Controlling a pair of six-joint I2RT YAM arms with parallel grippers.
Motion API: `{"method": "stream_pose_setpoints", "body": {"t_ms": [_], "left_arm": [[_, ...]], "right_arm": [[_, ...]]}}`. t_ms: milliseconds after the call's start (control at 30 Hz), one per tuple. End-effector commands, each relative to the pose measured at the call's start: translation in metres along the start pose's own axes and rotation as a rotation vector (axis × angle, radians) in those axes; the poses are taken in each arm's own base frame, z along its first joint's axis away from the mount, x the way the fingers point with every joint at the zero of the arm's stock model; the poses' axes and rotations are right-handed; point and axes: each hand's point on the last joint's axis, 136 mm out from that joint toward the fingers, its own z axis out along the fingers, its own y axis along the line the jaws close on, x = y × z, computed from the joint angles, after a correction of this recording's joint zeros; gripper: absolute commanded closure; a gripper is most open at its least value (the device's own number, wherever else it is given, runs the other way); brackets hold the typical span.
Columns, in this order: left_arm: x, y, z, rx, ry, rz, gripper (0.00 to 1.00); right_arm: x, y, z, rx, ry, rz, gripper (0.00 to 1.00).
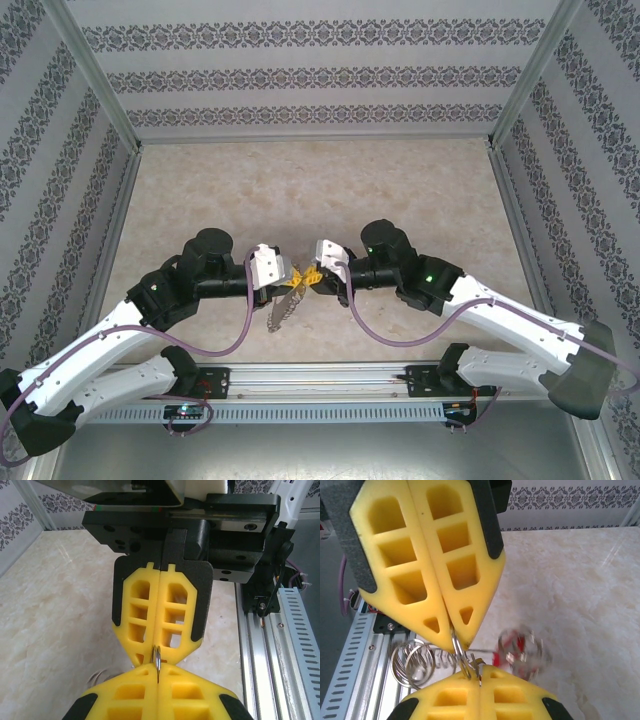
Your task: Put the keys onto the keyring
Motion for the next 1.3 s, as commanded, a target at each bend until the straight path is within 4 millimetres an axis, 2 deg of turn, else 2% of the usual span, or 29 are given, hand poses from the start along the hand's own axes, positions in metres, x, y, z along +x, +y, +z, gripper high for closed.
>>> {"method": "stream_pose_setpoints", "body": {"t_ms": [0,267,433,633,867,1067,1267], "left_arm": [[-0.033,0.0,-0.006,0.012,-0.133,0.062,1.0],[-0.033,-0.002,-0.008,0.017,-0.132,0.065,1.0],[-0.035,-0.004,-0.008,0.031,-0.14,0.067,1.0],[-0.038,-0.007,-0.01,0.044,-0.152,0.069,1.0],[-0.038,-0.008,-0.011,0.045,-0.154,0.069,1.0],[-0.039,-0.008,-0.011,0.048,-0.157,0.067,1.0],[-0.039,-0.008,-0.012,0.044,-0.16,0.067,1.0]], "right_arm": [[-0.015,-0.002,-0.001,-0.005,-0.037,-0.004,0.99],[-0.02,-0.005,-0.02,0.077,-0.083,-0.032,0.75],[-0.019,-0.003,-0.031,0.112,-0.11,-0.045,0.76],[-0.02,0.004,-0.029,0.067,-0.11,-0.046,0.8],[-0.028,0.02,-0.031,0.001,-0.165,-0.091,0.77],[-0.03,0.023,-0.027,-0.025,-0.164,-0.106,0.77],[-0.03,0.029,-0.026,-0.053,-0.172,-0.119,0.71]]}}
